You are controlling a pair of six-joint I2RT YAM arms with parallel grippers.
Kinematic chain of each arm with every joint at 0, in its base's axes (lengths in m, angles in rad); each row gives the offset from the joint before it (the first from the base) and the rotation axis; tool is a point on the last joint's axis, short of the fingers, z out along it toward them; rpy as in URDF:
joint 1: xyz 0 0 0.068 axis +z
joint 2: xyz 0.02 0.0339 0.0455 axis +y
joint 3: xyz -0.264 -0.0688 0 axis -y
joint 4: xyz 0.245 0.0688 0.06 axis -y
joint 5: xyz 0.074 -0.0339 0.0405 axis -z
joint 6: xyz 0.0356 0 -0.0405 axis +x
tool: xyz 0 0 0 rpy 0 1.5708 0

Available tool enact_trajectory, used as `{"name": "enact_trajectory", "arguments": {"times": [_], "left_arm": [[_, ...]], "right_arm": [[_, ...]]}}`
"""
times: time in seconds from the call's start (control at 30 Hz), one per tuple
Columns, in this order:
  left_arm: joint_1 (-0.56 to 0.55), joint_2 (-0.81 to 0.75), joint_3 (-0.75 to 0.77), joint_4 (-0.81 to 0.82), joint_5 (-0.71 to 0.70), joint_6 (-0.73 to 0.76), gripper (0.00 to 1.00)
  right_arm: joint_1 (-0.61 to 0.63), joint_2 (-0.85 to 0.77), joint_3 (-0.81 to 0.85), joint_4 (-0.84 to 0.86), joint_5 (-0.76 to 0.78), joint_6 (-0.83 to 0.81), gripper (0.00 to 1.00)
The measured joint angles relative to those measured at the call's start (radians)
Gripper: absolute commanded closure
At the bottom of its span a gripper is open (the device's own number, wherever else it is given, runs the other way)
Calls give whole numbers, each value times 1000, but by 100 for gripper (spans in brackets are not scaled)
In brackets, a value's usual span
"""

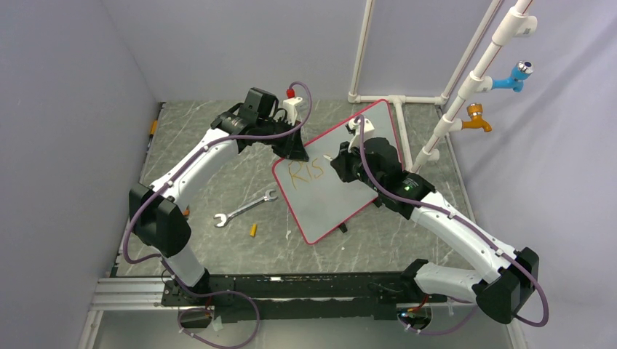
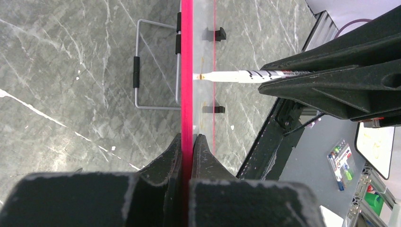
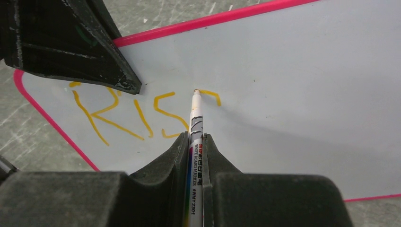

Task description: Write a sentence on the whiteboard

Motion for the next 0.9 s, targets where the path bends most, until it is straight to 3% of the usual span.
{"name": "enact_trajectory", "arguments": {"times": [0.9], "left_arm": [[4,0,-5,2,3,0,100]], "right_arm": [[0,-59,-113,17,-27,21,100]]}}
